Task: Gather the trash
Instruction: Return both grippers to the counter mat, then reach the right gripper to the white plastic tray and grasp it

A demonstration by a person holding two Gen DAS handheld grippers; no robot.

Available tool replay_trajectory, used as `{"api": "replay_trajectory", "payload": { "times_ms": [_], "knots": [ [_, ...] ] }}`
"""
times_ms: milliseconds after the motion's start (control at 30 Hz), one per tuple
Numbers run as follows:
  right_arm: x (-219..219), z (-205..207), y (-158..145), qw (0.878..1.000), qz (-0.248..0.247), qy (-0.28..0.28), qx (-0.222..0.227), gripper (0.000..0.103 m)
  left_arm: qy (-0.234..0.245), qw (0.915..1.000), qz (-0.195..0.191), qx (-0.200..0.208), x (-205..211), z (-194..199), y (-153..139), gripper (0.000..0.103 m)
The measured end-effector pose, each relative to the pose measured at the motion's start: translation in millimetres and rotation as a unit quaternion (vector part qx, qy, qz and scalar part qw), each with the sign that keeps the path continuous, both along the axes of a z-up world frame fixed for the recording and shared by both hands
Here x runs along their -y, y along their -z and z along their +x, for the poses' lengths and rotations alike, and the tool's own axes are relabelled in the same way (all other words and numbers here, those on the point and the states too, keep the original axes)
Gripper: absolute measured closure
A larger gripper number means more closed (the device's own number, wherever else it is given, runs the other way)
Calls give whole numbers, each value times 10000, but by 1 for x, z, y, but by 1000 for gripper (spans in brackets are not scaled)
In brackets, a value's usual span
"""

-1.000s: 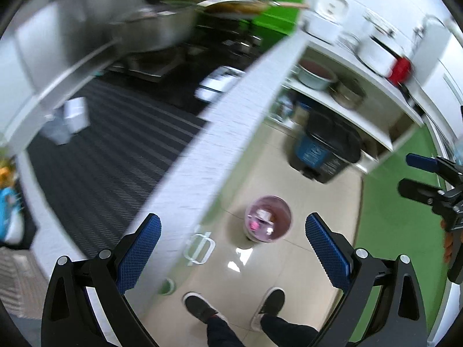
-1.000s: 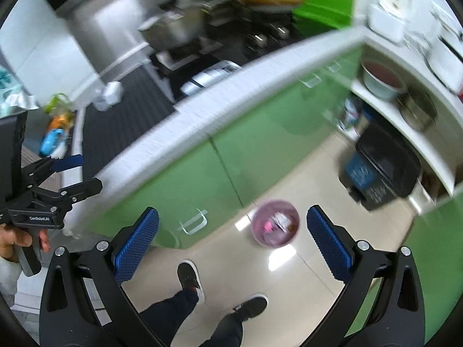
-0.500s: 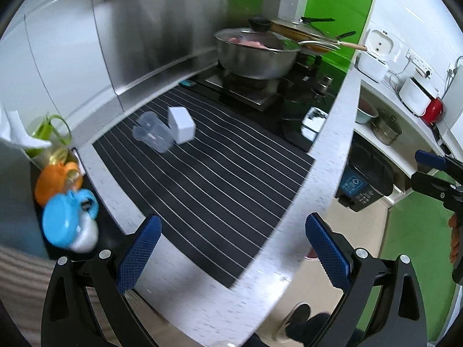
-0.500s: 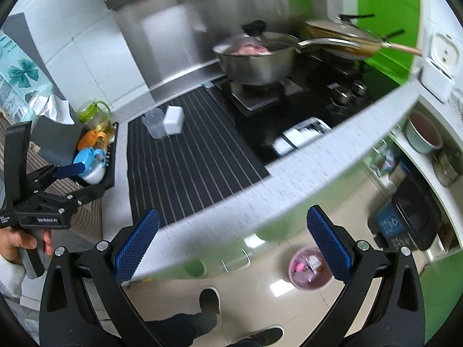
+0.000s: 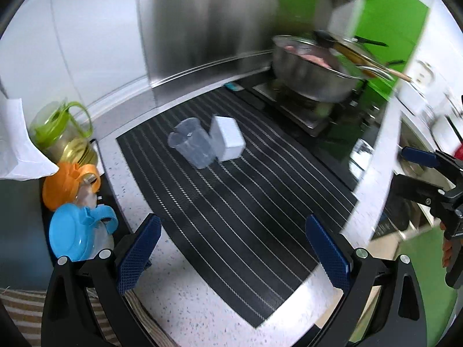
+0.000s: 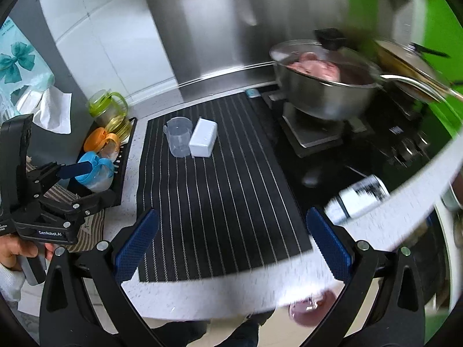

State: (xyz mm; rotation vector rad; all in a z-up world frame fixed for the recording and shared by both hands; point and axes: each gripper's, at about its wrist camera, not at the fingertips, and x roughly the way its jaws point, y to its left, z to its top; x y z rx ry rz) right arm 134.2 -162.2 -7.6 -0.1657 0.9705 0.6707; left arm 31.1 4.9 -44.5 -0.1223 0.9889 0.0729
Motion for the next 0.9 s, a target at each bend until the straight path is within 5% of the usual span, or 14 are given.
{"api": "replay_trajectory", "payload": {
  "times_ms": [467, 900],
  "knots": [
    [-89, 103, 66, 9795, -456, -1949, -229, 3, -1242, 9918, -132, -275, -41, 57, 39, 7],
    [-157, 135, 116, 9153, -598, -3980, 167, 3, -1771, 9823, -304, -538, -67, 75, 80, 7]
  ]
}}
